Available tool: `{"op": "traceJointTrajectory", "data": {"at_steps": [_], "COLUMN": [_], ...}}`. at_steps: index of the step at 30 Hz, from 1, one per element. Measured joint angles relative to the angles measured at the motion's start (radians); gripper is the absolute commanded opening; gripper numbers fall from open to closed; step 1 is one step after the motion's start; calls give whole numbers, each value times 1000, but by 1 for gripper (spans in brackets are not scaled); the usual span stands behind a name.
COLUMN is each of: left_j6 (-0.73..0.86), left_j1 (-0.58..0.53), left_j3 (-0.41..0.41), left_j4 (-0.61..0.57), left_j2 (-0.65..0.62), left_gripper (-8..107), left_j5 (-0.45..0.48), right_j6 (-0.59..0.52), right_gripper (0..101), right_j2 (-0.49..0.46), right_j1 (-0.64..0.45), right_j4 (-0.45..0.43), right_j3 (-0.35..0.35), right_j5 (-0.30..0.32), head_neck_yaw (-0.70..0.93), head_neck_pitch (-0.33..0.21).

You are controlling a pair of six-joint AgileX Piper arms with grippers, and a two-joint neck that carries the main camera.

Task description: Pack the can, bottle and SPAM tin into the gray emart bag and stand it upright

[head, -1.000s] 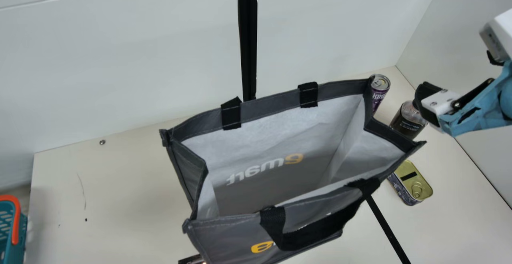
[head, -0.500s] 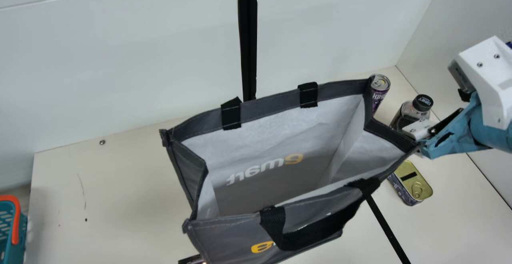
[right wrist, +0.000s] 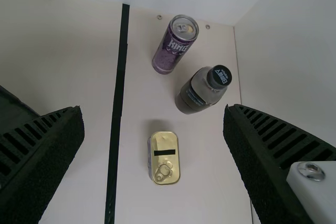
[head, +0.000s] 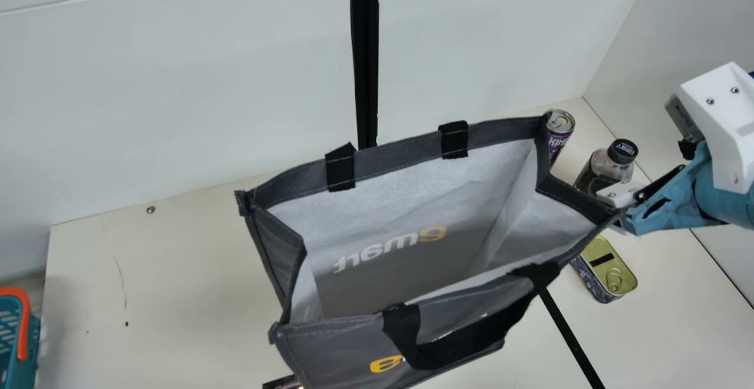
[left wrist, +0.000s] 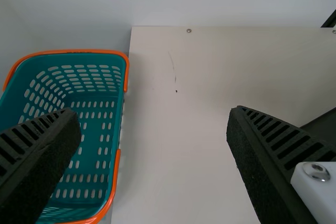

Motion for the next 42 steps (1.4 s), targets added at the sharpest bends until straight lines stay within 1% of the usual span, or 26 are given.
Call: {"op": "traceJointTrajectory", "data": {"at_steps": [26, 42], "left_j6": [0, -13], "left_j1": [-2, -108], "left_j3": [0, -18], "left_j4": [0, 9], "left_j2": [0, 52], "left_gripper": [90, 90], "left_j5": [-3, -76], "right_j6": [0, 0], "right_gripper": [95, 95], "right_j2": [0, 0], "right_j1": [0, 0], "right_j4": [0, 0], "right_j3": [0, 0], "right_j5": [0, 0], "head_neck_yaw": [0, 0], "head_neck_pitch": [0, 0]}}
